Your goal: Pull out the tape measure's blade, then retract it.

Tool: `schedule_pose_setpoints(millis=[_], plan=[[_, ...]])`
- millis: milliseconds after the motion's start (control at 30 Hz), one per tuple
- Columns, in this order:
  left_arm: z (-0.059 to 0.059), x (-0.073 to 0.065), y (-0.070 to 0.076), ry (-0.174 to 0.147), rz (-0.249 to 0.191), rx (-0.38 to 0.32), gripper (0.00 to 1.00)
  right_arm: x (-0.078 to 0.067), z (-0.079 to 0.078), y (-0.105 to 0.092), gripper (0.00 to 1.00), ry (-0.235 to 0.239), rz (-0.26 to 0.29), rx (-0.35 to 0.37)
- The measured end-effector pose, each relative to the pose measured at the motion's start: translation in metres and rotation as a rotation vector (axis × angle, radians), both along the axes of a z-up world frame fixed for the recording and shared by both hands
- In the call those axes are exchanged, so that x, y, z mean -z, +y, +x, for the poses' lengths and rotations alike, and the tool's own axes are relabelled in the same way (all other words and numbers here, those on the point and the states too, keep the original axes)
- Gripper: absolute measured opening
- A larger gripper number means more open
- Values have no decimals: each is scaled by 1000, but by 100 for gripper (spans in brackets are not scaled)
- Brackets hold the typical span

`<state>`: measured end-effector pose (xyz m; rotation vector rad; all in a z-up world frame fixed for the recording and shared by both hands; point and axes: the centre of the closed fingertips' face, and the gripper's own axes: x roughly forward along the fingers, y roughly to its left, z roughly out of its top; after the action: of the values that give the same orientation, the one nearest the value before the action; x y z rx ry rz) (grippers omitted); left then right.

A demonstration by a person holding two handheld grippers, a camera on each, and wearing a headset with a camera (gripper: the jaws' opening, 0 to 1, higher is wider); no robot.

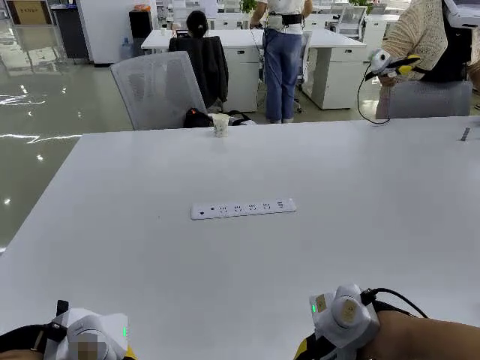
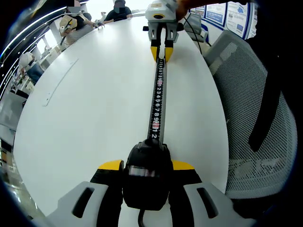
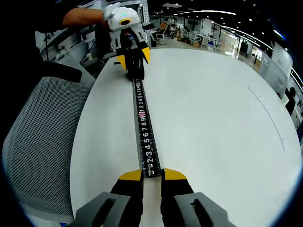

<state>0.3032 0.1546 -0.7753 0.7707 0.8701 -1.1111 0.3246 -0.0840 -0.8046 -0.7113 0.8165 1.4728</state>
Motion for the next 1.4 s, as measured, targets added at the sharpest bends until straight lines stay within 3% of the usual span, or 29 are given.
schedule_pose_setpoints(millis=[700, 1200, 1400], plan=[[1, 3, 0, 2, -6, -7, 31, 1, -1, -9, 10, 2, -8, 12], [3, 2, -1, 1, -23, -26, 32, 2, 2, -8, 12, -30, -43, -9], [4, 2, -2, 12, 13, -17, 33, 2, 1, -7, 12, -45, -55, -32]])
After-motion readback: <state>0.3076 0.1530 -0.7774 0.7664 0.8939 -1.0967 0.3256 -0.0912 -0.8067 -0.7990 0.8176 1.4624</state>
